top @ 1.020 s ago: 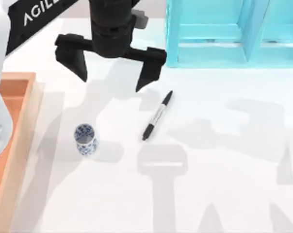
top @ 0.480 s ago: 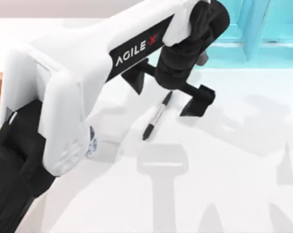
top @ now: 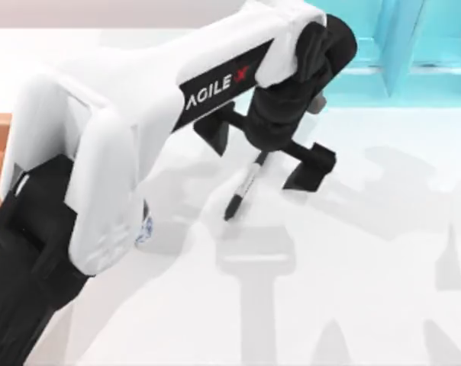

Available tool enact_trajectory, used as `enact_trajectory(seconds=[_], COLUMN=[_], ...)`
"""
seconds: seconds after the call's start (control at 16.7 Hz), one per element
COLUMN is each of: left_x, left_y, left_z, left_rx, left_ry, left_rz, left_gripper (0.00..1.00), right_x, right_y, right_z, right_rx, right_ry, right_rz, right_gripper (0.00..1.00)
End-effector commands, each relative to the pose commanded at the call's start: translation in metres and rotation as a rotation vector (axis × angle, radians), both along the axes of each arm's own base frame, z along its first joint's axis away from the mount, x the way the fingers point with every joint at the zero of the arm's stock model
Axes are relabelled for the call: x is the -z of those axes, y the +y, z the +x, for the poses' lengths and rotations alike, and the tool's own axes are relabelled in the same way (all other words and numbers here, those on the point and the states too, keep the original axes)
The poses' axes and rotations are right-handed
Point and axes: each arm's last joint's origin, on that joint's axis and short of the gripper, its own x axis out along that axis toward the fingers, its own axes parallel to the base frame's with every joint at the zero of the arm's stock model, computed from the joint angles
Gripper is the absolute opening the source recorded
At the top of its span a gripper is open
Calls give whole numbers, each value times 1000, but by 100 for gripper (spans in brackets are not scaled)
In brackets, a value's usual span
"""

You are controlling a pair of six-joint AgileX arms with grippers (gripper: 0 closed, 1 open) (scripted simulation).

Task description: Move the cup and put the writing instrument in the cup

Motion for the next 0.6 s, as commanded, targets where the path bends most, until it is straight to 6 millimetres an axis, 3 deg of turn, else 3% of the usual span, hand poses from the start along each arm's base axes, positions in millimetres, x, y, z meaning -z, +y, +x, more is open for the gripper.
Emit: enact_trajectory(seconds=[0.36,0.6], left_x=[63,69], left_y=[10,11], left_z=[10,10], left_rx=[-1,-1], left_ry=[-1,0], left_rz=[-1,0], left_gripper=[100,100], right_x=[0,0], right_y=[0,0], right_z=[0,0], right_rx=[0,0], right_ry=[0,0], right_rz=[0,0], right_gripper=[100,100])
